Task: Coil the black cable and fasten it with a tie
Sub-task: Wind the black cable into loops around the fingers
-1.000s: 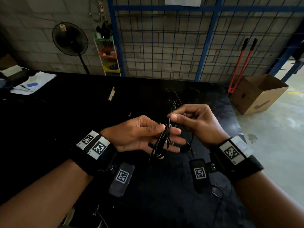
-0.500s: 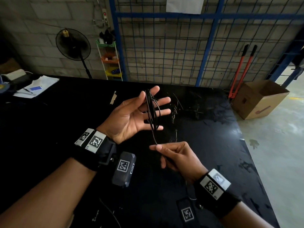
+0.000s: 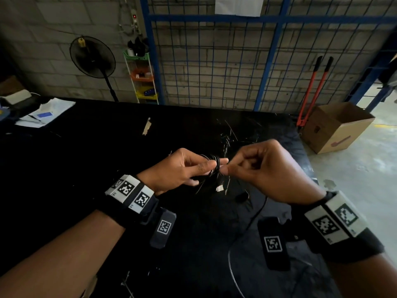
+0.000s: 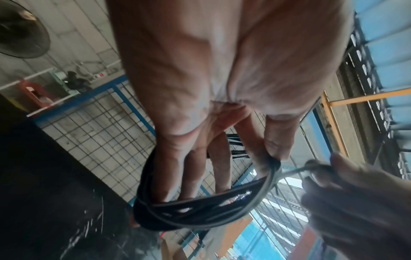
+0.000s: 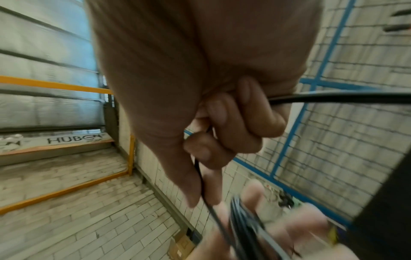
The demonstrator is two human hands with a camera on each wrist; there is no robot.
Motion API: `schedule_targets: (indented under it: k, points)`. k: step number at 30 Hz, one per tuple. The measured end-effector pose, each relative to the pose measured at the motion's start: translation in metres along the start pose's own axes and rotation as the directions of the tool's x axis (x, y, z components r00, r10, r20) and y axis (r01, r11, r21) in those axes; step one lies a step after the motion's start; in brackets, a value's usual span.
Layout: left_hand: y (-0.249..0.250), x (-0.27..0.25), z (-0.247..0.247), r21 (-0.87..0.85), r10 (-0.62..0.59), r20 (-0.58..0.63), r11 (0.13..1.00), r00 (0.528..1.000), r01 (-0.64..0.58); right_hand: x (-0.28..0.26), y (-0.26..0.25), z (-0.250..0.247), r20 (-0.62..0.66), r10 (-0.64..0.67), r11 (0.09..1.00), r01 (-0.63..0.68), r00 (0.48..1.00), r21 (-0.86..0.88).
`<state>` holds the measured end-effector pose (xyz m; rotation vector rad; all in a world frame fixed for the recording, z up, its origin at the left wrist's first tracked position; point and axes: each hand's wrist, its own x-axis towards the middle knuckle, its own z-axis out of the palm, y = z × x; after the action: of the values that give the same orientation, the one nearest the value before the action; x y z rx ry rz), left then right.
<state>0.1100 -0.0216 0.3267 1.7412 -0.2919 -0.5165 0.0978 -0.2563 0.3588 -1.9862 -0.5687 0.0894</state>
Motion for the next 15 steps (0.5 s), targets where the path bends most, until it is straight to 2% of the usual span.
schedule_targets:
  k: [3,6,9,12,15]
  points:
    - [0.001,-0.003,0.006,0.020,-0.002,0.095,1.000,0.995,0.000,0.006,-0.006,-0.011,0.017,-0.030,0.998,0.031,0.999,-0.047]
    - [0.000,-0.006,0.007,-0.101,-0.002,0.202,0.995,0.979,0.023,0.012,-0.007,-0.021,0.034,-0.081,0.997,0.081,0.996,-0.018]
    - [0.001,-0.012,0.007,-0.274,0.028,0.288,0.960,0.957,0.054,0.018,0.000,-0.025,0.047,-0.130,0.986,0.124,0.990,0.114]
    - [0.003,-0.014,0.007,-0.354,0.070,0.346,0.933,0.935,0.061,0.023,0.015,-0.020,0.056,-0.143,0.959,0.124,0.988,0.254]
    - [0.003,-0.016,0.008,-0.416,0.122,0.411,0.907,0.903,0.067,0.024,0.033,-0.005,0.061,-0.125,0.884,0.083,0.990,0.461]
